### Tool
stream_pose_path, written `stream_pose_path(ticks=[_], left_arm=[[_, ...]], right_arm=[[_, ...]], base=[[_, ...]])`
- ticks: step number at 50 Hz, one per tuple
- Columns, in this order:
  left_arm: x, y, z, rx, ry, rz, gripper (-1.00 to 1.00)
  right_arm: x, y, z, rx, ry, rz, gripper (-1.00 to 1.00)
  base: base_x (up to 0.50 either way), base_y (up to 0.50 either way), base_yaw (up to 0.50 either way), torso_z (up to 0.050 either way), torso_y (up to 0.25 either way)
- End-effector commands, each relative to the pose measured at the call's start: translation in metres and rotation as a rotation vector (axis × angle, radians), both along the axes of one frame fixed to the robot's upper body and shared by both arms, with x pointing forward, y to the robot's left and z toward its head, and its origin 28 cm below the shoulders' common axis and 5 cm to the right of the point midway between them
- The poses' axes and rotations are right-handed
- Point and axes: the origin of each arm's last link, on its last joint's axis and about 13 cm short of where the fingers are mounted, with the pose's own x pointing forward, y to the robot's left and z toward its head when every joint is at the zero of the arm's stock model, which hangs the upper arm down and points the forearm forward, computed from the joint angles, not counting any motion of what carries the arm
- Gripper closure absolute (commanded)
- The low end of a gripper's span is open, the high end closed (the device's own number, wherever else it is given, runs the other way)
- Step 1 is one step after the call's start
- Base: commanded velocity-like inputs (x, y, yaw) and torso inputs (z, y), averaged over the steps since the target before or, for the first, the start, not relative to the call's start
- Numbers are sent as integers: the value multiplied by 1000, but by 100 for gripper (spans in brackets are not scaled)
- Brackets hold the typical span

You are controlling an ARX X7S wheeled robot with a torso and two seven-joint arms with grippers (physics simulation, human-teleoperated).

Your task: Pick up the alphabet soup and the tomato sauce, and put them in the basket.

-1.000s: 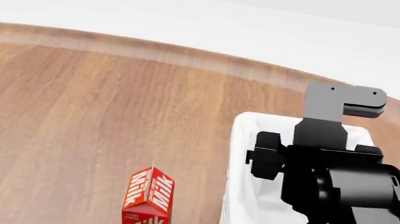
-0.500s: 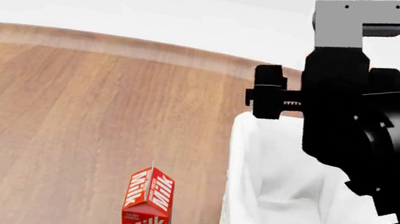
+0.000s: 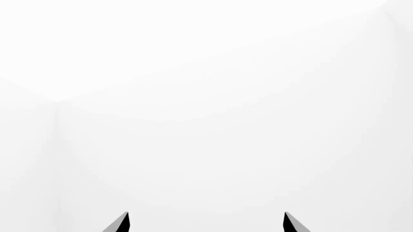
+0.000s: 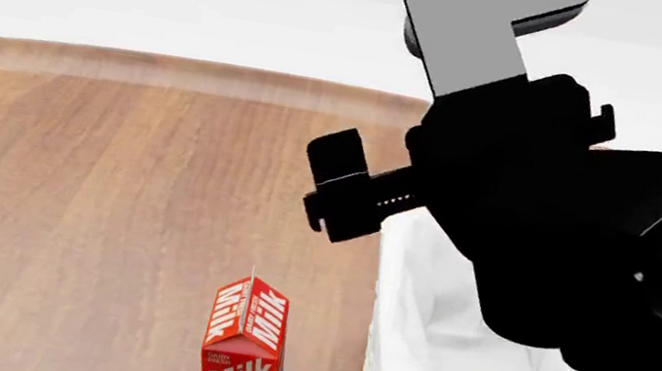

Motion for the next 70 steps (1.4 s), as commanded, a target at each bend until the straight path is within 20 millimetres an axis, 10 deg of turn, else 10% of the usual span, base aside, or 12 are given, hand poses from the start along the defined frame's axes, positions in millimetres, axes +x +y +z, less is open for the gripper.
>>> stream_pose_path(ticks=[1, 25, 70], left_arm=[[2, -1, 2, 1, -1, -2, -100], [1, -2, 1, 4, 2, -4, -100], [1, -3, 1, 7, 2, -6, -100]], right_arm=[[-38, 10, -7, -57, -12, 174, -100], [-126, 25, -40, -120, 30, 414, -100], [-193, 17, -92, -200, 393, 475, -100]], base=[[0, 0, 0, 0, 0], [0, 0, 0, 0, 0], [0, 0, 0, 0, 0]])
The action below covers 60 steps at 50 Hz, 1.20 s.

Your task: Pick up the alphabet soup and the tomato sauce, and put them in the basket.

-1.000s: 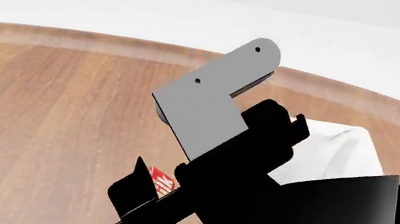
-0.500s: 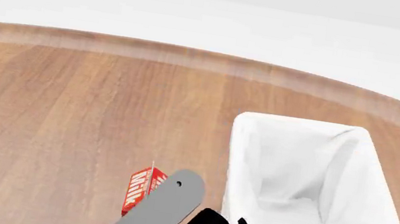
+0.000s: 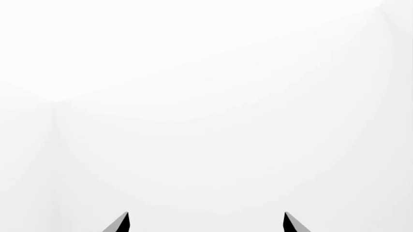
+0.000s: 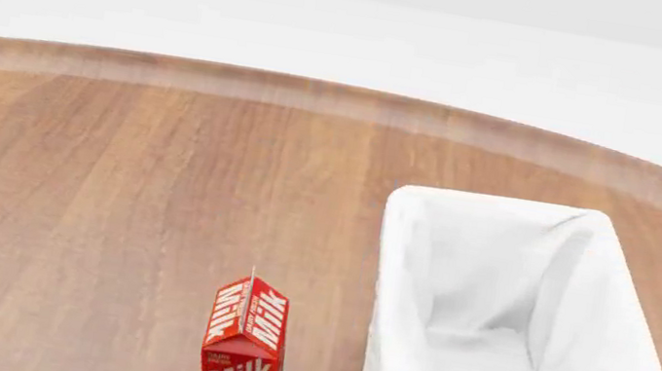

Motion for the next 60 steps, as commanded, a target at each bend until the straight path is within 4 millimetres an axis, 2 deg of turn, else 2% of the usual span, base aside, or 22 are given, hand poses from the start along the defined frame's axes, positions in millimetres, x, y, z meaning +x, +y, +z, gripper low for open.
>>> stream_pose_path(ticks=[1, 4, 6, 7, 9, 11, 13, 14, 17, 20, 21, 22, 24, 32, 37, 40, 52, 53, 59, 60], left_arm=[[0, -1, 0, 1, 1, -1, -100], [0, -1, 0, 1, 1, 0, -100], [0, -1, 0, 0, 0, 0, -100], [0, -1, 0, 0, 1, -1, -100], [0, -1, 0, 0, 1, -2, -100], [0, -1, 0, -1, -1, -1, -100], [0, 0, 0, 0, -1, 0, -100], [-1, 0, -1, -2, -1, 0, -100], [0, 0, 0, -2, -2, -1, -100], [0, -1, 0, 0, 1, -1, -100], [0, -1, 0, 0, 1, -2, -100], [0, -1, 0, 0, 1, -2, -100], [1, -1, 1, 0, 0, -2, -100], [1, -1, 1, 1, 0, -3, -100], [1, -1, 1, 1, -1, -3, -100], [0, -1, 0, 2, 0, -2, -100], [-1, -2, -1, 0, 3, -4, -100], [-1, -2, -1, 1, 2, -3, -100], [-1, -2, -1, -1, 1, -4, -100], [-1, -2, -1, -1, 1, -4, -100]], right_arm=[[-13, -4, -11, -29, 108, -46, -100], [-15, -6, -19, -43, 153, -89, -100], [-19, -6, -14, -55, 159, -86, -100], [-21, -7, -22, -56, 155, -88, -100], [-22, -7, -25, -59, 175, -96, -100], [-24, -8, -21, -75, 173, -94, -100], [-26, -9, -31, -77, 177, -100, -100], [-26, -9, -25, -78, 190, -106, -100], [-30, -11, -35, -90, 197, -109, -100], [-31, -12, -29, -96, 200, -108, -100], [-32, -12, -33, -95, 202, -109, -100], [-30, -13, -27, -98, 198, -114, -100], [-31, -13, -34, -96, 200, -119, -100], [-31, -13, -31, -98, 196, -115, -100], [-27, -14, -40, -94, 197, -127, -100], [-25, -14, -35, -90, 198, -132, -100], [-21, -11, -55, -81, 211, -131, -100], [-21, -11, -52, -80, 212, -130, -100], [-27, -9, -66, -88, 228, -118, -100], [-26, -9, -63, -87, 232, -118, -100]], base=[[0, 0, 0, 0, 0], [0, 0, 0, 0, 0], [0, 0, 0, 0, 0], [0, 0, 0, 0, 0], [0, 0, 0, 0, 0], [0, 0, 0, 0, 0], [0, 0, 0, 0, 0], [0, 0, 0, 0, 0], [0, 0, 0, 0, 0], [0, 0, 0, 0, 0], [0, 0, 0, 0, 0], [0, 0, 0, 0, 0], [0, 0, 0, 0, 0], [0, 0, 0, 0, 0], [0, 0, 0, 0, 0], [0, 0, 0, 0, 0], [0, 0, 0, 0, 0], [0, 0, 0, 0, 0], [0, 0, 0, 0, 0], [0, 0, 0, 0, 0]])
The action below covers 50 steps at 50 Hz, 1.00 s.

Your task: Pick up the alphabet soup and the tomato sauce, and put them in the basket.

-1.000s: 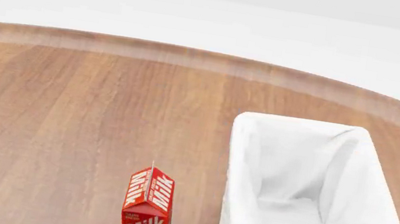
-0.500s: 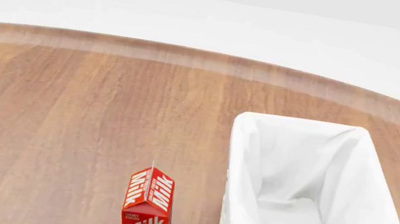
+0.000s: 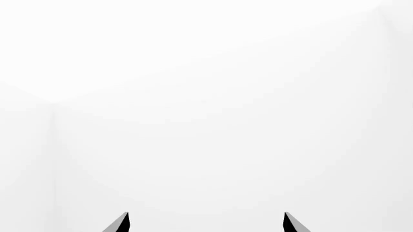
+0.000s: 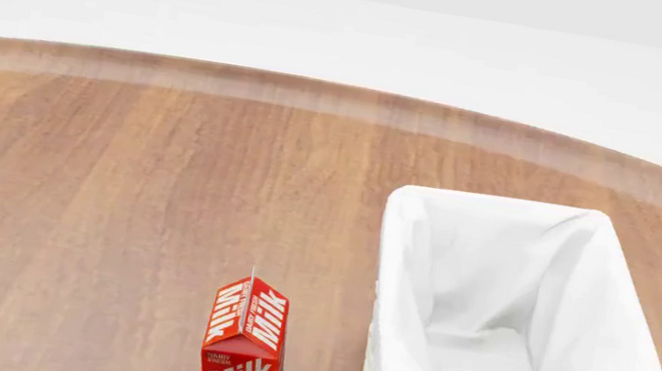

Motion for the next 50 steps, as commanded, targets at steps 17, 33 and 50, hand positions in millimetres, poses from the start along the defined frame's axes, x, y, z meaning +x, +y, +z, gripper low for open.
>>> stream_pose_path(ticks=[17, 33, 50], left_arm=[[-1, 0, -1, -2, 2, 2, -100], [-1, 1, -1, -1, 1, 2, -100], [-1, 1, -1, -3, 2, 2, -100]], right_arm=[[-4, 0, -31, 3, 50, -4, -100], [-3, -2, -50, 0, 54, -18, -100], [-2, -3, -76, -18, 57, -30, -100]], base=[[0, 0, 0, 0, 0], [0, 0, 0, 0, 0], [0, 0, 0, 0, 0]])
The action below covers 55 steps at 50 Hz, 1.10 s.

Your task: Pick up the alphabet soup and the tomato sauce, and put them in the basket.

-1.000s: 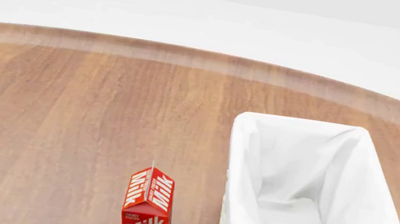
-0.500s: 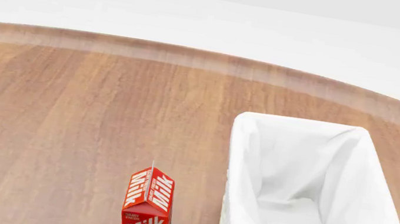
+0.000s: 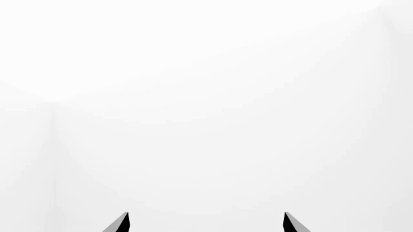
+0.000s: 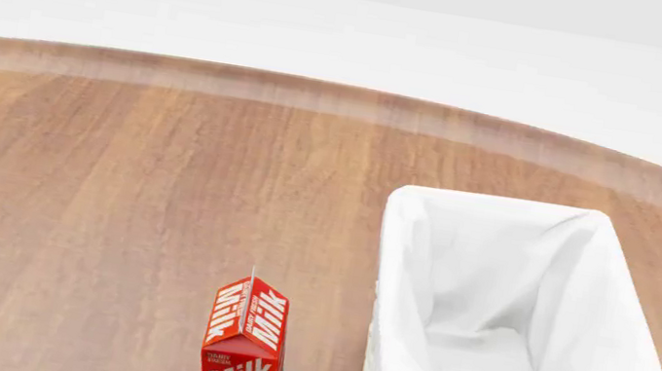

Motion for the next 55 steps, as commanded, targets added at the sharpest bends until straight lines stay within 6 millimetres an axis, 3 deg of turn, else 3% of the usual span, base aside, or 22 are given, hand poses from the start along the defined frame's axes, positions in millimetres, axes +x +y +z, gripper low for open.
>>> stream_pose_path(ticks=[1, 55], left_arm=[[0, 0, 0, -1, 0, 0, -100], [-1, 1, -1, -1, 1, 0, -100]], right_arm=[[-1, -1, -17, -15, 3, 2, -100], [0, -1, -68, 4, 68, -47, -100]], base=[[0, 0, 0, 0, 0], [0, 0, 0, 0, 0]])
